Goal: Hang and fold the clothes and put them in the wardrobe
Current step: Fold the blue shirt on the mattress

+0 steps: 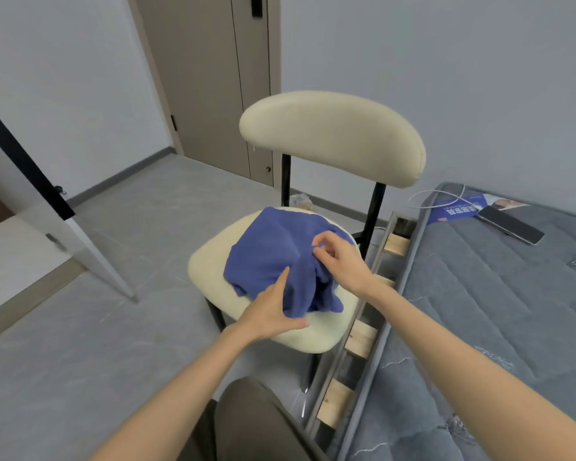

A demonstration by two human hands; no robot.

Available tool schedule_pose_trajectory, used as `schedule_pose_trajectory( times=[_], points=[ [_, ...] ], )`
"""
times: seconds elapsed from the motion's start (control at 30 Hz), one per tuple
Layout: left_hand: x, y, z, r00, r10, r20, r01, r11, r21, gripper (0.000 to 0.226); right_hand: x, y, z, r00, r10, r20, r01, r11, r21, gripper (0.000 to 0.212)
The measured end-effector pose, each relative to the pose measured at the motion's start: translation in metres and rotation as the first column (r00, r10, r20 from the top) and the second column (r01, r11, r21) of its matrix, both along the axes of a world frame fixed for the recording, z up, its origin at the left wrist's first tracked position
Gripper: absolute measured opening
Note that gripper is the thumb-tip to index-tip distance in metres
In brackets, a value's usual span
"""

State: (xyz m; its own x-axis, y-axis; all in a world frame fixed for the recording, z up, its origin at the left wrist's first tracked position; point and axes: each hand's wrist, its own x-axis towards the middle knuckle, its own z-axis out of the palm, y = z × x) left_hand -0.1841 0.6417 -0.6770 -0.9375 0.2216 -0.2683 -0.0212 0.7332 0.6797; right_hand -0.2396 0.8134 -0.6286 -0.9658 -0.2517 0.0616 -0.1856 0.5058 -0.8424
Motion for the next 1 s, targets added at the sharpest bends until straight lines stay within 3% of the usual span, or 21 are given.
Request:
schedule_pose_trajectory(
  times=[0.07,0.17,0.3,0.4,0.5,0.57,0.7,0.77,0.9,1.0],
  points=[
    [0.001,0.009,0.019,0.991,0.098,-0.091,-0.083,0.983,0.163,0.105,0.0,0.0,0.037,0.999,0.0,-0.035,-0.004,0.995,-0.097,0.009],
    [0.004,0.017,0.06,0.972,0.141,-0.187,-0.068,0.934,0.352,0.096,0.006,0.001,0.089,0.995,0.031,-0.09,-0.05,0.976,-0.212,0.009],
    [0.011,0.034,0.113,0.96,0.18,-0.214,-0.053,0.868,0.495,0.093,0.025,0.0,0.145,0.978,0.089,-0.189,-0.141,0.95,-0.278,0.008],
    [0.015,0.038,0.14,0.918,0.265,-0.296,-0.082,0.856,0.51,0.061,0.04,0.001,0.179,0.96,0.081,-0.27,-0.164,0.939,-0.303,0.004],
    [0.02,0.03,0.164,0.851,0.301,-0.431,-0.087,0.889,0.45,0.018,0.047,0.013,0.202,0.927,-0.007,-0.374,-0.065,0.982,-0.179,0.004],
    [0.023,0.021,0.178,0.815,0.309,-0.491,-0.096,0.906,0.411,0.011,0.051,0.026,0.211,0.906,-0.018,-0.422,0.001,0.999,-0.041,0.013],
    [0.028,0.007,0.206,0.764,0.295,-0.573,-0.137,0.943,0.303,0.024,0.07,0.049,0.22,0.914,0.074,-0.399,0.048,0.957,0.287,0.049],
    [0.032,0.003,0.219,0.749,0.272,-0.604,-0.158,0.959,0.237,0.035,0.077,0.057,0.22,0.929,0.113,-0.352,0.051,0.903,0.427,0.055],
    [0.041,-0.001,0.242,0.744,0.263,-0.614,-0.164,0.963,0.214,0.04,0.083,0.07,0.219,0.957,0.101,-0.272,0.083,0.801,0.593,0.047],
    [0.046,-0.003,0.261,0.752,0.352,-0.557,-0.181,0.923,0.339,0.045,0.085,0.082,0.211,0.953,-0.031,-0.302,0.215,0.771,0.599,0.038]
  ],
)
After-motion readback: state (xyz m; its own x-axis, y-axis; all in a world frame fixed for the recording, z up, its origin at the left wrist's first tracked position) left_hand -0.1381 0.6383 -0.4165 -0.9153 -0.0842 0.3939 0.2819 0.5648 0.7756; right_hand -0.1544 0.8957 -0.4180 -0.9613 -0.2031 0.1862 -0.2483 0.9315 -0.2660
